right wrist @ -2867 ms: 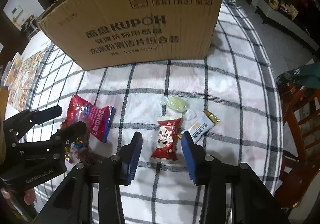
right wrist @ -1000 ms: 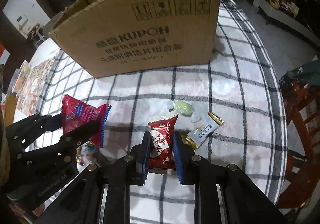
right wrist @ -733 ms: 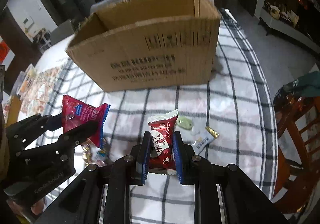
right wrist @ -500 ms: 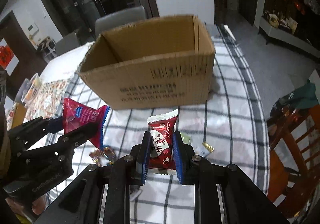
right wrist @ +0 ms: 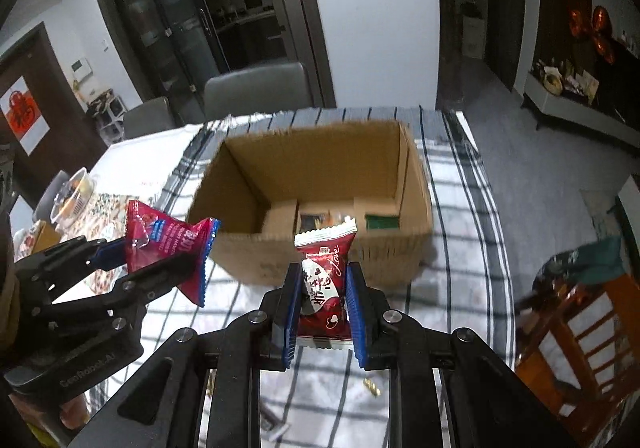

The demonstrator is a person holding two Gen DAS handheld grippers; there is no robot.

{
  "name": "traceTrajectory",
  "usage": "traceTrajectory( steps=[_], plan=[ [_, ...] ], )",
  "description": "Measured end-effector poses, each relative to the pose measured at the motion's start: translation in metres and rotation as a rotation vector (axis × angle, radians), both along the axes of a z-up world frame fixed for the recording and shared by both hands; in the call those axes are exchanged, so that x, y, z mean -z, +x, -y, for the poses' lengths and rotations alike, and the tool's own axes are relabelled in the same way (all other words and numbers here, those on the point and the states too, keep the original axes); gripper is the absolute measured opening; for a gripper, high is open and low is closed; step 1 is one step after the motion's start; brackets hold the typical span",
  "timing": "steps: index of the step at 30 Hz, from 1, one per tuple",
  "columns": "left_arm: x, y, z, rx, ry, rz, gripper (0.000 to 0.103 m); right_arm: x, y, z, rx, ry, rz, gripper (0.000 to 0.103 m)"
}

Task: Organize snacks
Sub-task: 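Lift and carry the red candy bag and red-and-white packet over the box with both tools, then open both tools to drop the bag and packet into the box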

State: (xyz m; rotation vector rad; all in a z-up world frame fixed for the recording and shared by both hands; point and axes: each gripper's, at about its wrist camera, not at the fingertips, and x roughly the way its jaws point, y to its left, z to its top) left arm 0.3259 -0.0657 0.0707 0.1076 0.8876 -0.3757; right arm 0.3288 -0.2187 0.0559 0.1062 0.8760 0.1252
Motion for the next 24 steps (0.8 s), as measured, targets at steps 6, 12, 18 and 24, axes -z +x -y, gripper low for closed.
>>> traceTrajectory(
  steps=[6, 12, 18, 24],
  plan=[
    [-0.01, 0.025, 0.004, -0.008, 0.003, 0.021, 0.041, -0.01, 0.025, 0.006, -0.001, 0.012, 0.032, 0.023],
    [-0.009, 0.053, 0.009, -0.021, 0.011, 0.01, 0.041, -0.013, 0.051, 0.011, 0.003, 0.017, 0.045, 0.023],
    [0.0, 0.078, 0.015, -0.025, 0.015, -0.012, 0.042, -0.008, 0.075, 0.017, 0.01, 0.007, 0.034, 0.023],
    [0.002, 0.085, 0.021, -0.031, 0.036, 0.007, 0.051, -0.003, 0.082, 0.022, 0.016, 0.008, 0.027, 0.026]
  ],
)
